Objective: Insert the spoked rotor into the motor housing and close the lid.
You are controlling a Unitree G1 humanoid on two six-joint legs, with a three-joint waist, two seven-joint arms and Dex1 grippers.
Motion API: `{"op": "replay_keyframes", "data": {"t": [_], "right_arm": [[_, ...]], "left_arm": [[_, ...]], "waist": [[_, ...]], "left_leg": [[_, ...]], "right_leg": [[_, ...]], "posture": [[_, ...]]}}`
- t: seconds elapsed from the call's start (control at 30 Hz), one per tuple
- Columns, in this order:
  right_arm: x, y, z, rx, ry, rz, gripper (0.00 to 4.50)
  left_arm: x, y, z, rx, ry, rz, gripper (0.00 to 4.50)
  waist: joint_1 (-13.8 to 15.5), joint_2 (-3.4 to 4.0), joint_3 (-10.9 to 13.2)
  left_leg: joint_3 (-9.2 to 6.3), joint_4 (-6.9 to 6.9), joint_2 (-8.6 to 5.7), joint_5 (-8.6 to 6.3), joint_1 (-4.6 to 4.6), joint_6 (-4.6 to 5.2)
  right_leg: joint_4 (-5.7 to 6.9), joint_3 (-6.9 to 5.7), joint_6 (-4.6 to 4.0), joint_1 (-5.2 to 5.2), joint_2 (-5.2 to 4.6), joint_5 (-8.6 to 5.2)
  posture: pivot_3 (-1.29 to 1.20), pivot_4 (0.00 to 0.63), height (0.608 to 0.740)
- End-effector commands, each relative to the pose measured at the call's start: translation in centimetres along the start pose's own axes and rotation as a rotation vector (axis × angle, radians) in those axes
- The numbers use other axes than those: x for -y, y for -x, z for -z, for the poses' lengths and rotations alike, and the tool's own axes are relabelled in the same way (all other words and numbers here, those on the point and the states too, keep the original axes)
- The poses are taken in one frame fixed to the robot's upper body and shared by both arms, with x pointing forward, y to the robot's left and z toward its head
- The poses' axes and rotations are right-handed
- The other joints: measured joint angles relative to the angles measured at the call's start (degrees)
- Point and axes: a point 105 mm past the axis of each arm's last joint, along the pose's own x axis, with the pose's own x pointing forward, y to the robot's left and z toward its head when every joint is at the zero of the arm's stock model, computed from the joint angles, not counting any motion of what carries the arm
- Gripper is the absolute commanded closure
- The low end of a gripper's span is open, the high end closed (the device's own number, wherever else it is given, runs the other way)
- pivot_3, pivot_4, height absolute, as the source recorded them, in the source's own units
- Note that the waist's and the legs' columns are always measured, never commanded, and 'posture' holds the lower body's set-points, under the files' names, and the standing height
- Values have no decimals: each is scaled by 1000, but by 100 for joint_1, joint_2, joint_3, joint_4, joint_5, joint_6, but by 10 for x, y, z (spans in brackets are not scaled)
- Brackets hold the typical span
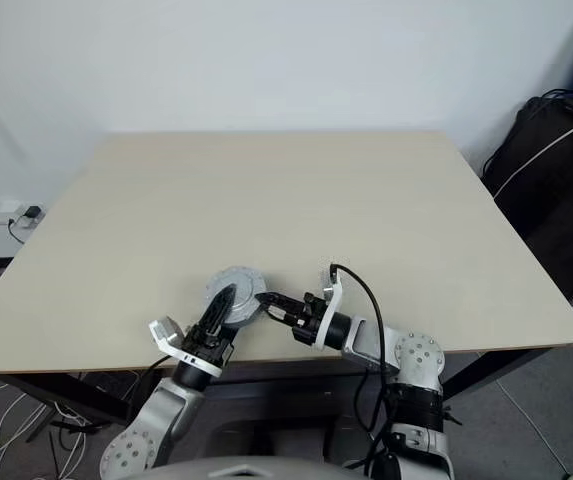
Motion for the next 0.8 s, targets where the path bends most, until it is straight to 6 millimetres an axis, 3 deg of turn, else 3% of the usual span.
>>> {"op": "replay_keyframes", "data": {"t": [0.03,0.33,0.37,0.63,0.8], "right_arm": [[-22,-2,-3,9,48,-97,3297],[-24,-2,-6,46,137,-68,3297],[-24,-2,-6,42,146,-65,2587],[-22,9,-8,27,272,16,8],[-13,16,-11,25,576,183,0]], "left_arm": [[13,-15,20,17,105,85,2286],[14,-14,21,15,104,89,2418],[14,-15,20,17,100,89,2418],[17,-17,11,41,45,94,2418],[18,-24,-6,100,-33,79,2418]], "waist": [[3,-1,1],[4,-1,1],[5,-1,1],[16,-4,3],[43,-7,5]], "left_leg": [[0,0,0,0,0,0],[0,0,0,0,0,0],[0,0,0,0,0,0],[0,0,0,0,0,0],[-1,0,-1,0,0,0]], "right_leg": [[0,0,0,0,0,0],[0,0,0,0,0,0],[0,0,0,0,0,0],[-2,-1,0,0,0,0],[-3,-2,0,-1,-1,-1]], "posture": [[0,0,740],[0,0,740],[0,0,740],[0,0,740],[0,0,740]]}}
